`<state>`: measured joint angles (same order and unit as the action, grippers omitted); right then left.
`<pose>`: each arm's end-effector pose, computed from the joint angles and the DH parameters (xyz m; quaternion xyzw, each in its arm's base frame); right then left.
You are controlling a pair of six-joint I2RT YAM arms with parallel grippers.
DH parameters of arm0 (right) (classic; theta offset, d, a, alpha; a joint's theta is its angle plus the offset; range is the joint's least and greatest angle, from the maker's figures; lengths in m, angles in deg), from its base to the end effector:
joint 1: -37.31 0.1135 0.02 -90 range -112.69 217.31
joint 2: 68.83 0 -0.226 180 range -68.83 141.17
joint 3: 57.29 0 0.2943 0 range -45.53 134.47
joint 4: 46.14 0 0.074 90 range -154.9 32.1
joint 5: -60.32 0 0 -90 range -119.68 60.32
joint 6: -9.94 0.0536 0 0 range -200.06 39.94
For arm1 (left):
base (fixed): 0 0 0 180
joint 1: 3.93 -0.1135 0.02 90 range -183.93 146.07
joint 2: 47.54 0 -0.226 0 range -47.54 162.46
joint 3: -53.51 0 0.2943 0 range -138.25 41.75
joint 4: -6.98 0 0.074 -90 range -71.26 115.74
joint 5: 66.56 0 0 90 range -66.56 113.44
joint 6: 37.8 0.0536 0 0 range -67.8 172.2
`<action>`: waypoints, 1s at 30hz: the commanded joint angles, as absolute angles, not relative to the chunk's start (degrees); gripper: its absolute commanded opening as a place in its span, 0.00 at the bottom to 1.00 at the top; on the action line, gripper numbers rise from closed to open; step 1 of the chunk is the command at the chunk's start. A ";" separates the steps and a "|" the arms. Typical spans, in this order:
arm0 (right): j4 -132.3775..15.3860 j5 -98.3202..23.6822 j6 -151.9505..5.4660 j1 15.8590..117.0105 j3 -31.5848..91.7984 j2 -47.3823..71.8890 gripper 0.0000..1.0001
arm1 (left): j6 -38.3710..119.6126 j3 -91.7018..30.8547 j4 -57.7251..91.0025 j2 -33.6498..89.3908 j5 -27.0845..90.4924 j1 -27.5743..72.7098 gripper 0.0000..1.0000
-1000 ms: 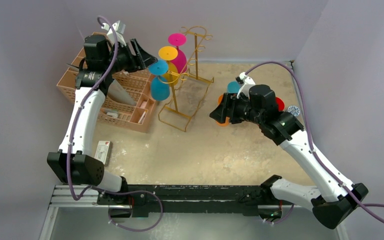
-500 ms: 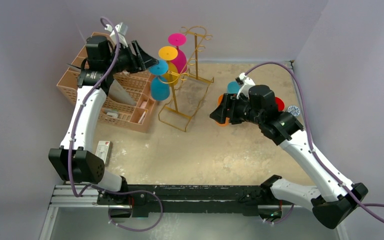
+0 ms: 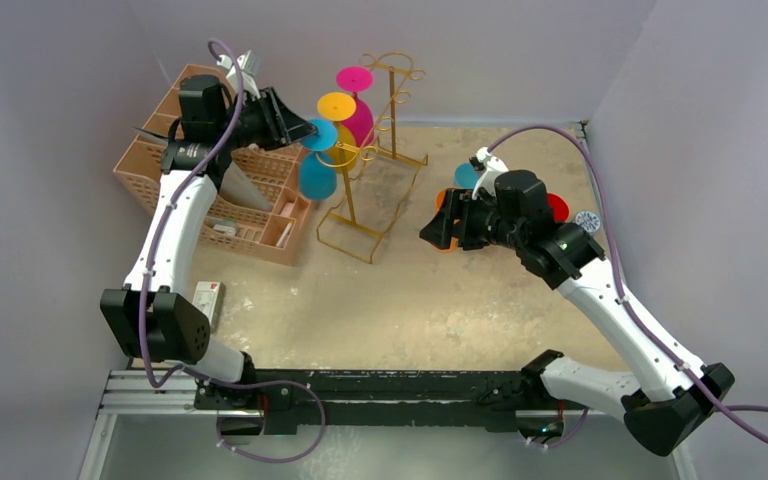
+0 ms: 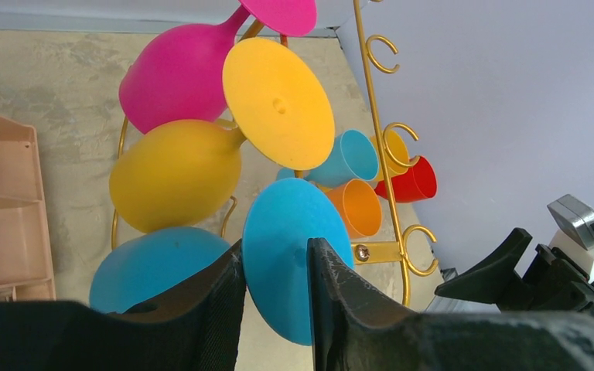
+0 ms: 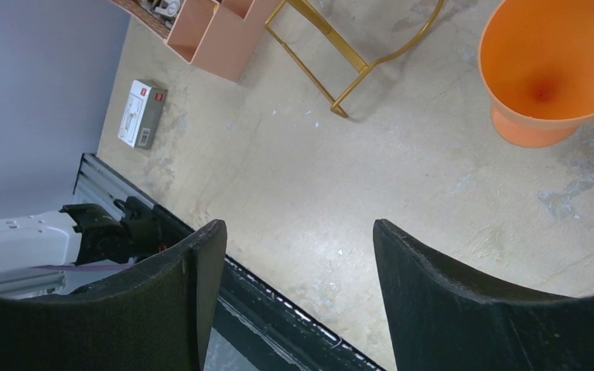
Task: Take the wine glass off the wine glass rack
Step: Pick up the wine glass from the wine rack.
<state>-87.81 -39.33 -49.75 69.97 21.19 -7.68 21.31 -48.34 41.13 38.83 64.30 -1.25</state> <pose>0.2540 0.1735 0.3468 -0.0628 0.8362 0.3424 0.4238 0.3958 -0.0536 0.3809 0.0118 0.7880 -0.4293 0.4412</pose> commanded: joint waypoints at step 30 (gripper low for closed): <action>-87.43 -38.64 -48.68 69.92 21.86 -6.80 0.72 | 20.40 -44.63 37.01 34.57 60.85 -1.82 0.28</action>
<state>-88.03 -39.26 -49.16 69.97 21.19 -7.05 18.29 -43.62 36.54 36.73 61.92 -1.32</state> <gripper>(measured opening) 0.718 0.284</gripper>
